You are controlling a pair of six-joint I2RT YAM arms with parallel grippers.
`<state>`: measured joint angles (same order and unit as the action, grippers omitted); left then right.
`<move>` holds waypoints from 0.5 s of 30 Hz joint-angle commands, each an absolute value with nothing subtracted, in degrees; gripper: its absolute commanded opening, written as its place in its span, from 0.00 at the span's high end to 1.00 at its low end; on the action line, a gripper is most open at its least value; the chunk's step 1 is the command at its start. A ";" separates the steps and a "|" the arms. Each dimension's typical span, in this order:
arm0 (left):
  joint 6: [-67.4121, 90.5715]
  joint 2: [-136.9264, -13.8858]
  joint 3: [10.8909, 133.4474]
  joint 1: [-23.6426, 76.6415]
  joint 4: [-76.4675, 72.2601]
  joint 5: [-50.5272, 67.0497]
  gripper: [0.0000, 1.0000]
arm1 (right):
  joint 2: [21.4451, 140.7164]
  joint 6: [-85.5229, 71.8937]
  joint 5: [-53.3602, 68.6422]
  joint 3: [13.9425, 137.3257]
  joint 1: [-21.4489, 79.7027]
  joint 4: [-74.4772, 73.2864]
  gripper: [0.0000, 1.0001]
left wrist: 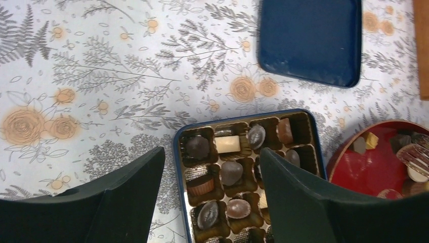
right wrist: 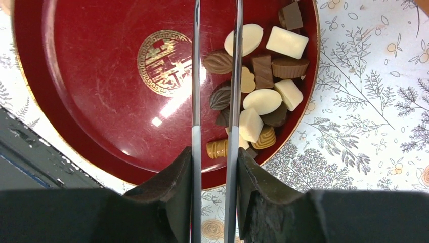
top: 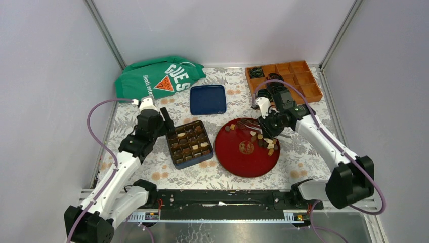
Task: Pack the chocolate
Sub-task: Pick up the fake chocolate from the plate.
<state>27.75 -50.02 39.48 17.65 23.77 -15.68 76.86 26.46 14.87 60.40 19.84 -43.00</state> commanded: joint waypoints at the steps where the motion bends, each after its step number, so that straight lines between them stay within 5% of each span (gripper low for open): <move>1: 23.15 -47.28 38.65 17.93 18.63 -9.62 0.23 | 71.41 28.45 18.73 59.24 19.43 -41.94 0.96; 15: 20.26 -42.67 37.18 17.89 17.28 -4.28 0.01 | 67.03 40.30 37.04 61.98 20.25 -48.27 0.97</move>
